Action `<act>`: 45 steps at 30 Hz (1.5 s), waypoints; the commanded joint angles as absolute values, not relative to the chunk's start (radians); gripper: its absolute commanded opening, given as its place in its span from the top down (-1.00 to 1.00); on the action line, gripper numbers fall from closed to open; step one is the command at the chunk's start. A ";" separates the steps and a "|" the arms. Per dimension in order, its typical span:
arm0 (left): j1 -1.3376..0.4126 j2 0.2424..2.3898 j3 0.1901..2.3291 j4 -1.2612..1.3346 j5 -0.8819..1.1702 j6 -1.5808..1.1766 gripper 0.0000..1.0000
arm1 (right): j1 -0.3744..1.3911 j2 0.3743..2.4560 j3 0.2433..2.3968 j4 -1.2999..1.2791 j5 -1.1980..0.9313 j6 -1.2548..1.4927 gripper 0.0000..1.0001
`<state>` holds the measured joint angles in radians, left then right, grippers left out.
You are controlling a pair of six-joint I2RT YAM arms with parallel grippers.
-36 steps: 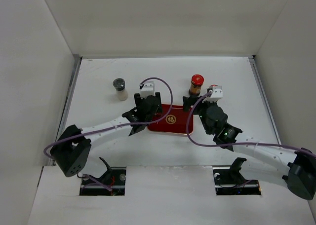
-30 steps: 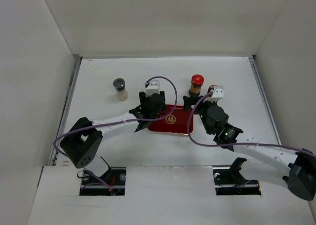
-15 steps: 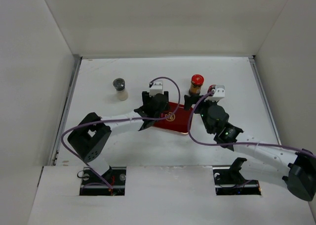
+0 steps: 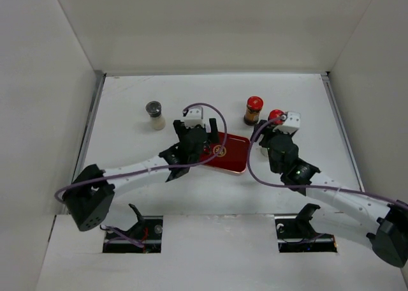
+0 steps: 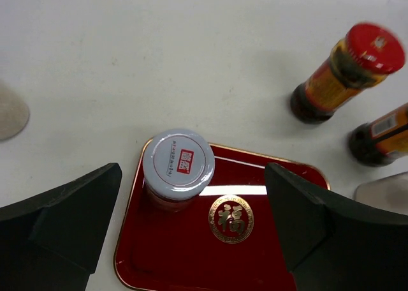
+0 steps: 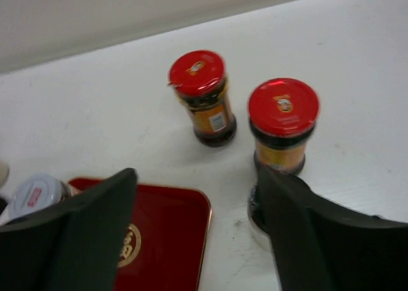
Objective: Organize the condiment bottles
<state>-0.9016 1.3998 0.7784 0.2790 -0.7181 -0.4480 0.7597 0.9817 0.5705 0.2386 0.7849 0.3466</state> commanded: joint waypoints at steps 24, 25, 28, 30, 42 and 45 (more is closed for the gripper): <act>-0.900 0.971 0.359 0.384 -0.738 -0.554 -0.57 | 0.515 1.183 0.641 0.055 0.614 0.483 -0.19; -0.891 0.968 0.357 0.380 -0.735 -0.555 -0.57 | 0.519 1.175 0.641 0.055 0.617 0.483 -0.09; -0.869 0.950 0.362 0.364 -0.724 -0.558 -0.57 | 0.534 1.125 0.650 0.041 0.649 0.473 0.02; -0.845 0.940 0.364 0.364 -0.724 -0.560 -0.57 | 0.596 1.059 0.660 0.037 0.690 0.457 0.03; -0.723 0.963 0.382 0.353 -0.626 -0.601 -0.32 | 0.771 1.258 0.781 0.212 0.606 0.428 0.01; -0.683 0.956 0.403 0.339 -0.621 -0.601 -0.34 | 0.771 1.336 0.808 0.233 0.606 0.419 0.01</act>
